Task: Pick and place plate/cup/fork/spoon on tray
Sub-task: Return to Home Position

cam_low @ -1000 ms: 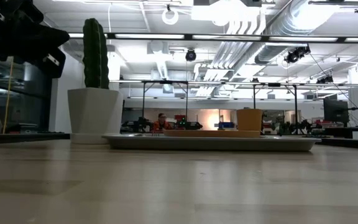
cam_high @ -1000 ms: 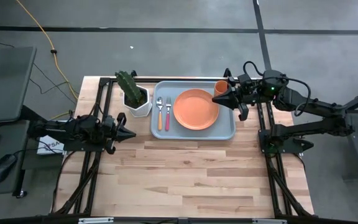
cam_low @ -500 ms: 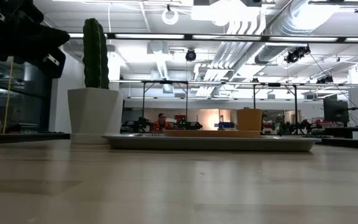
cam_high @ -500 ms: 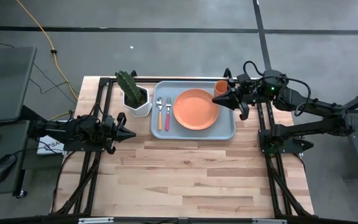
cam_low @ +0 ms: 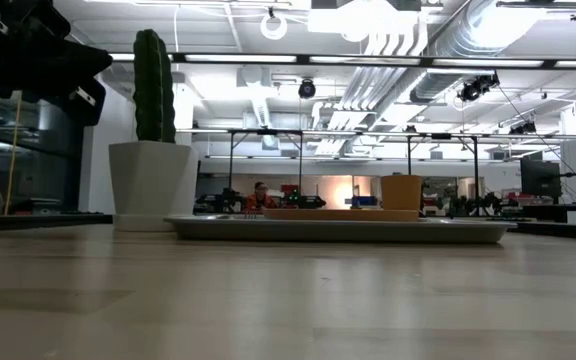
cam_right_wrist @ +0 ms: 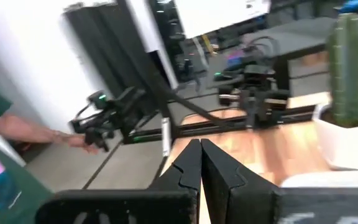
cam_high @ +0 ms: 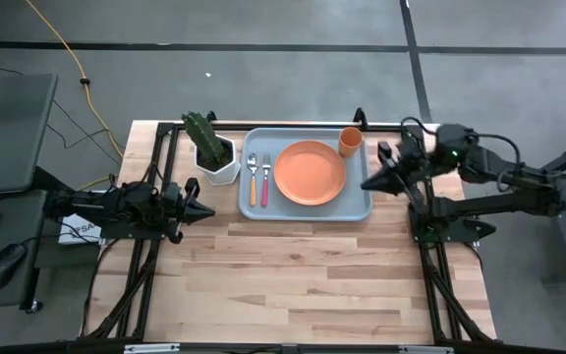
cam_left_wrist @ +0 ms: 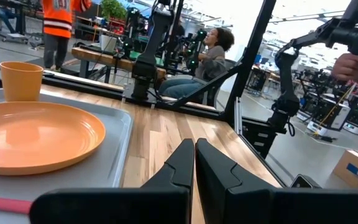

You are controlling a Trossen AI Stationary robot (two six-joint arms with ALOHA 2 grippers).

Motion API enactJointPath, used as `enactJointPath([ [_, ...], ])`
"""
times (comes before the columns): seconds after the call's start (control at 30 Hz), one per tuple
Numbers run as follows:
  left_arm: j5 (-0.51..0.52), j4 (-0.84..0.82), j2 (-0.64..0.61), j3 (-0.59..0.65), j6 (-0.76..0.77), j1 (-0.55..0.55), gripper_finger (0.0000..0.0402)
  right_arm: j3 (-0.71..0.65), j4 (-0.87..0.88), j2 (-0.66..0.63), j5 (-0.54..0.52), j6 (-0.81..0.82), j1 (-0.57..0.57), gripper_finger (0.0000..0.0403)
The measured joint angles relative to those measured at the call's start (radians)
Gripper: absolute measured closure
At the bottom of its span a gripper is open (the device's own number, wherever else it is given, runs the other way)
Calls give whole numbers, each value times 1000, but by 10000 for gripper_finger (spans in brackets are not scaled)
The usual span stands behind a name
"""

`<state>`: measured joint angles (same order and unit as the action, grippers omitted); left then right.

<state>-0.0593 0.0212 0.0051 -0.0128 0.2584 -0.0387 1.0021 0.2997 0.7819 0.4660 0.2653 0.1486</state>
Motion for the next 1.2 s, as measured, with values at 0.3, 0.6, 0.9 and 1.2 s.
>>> enactJointPath([
  [0.3, 0, 0, 0, 0, 0, 0, 398, -326, -190, -301, -91, 89, -104, 403],
  [0.6, 0, 0, 0, 0, 0, 0, 398, -614, -430, -554, -195, 158, -103, 403],
  [0.9, 0, 0, 0, 0, 0, 0, 398, -808, -533, -619, -293, 162, -114, 403],
  [1.2, 0, 0, 0, 0, 0, 0, 398, -977, -582, -782, -252, 228, -132, 403],
])
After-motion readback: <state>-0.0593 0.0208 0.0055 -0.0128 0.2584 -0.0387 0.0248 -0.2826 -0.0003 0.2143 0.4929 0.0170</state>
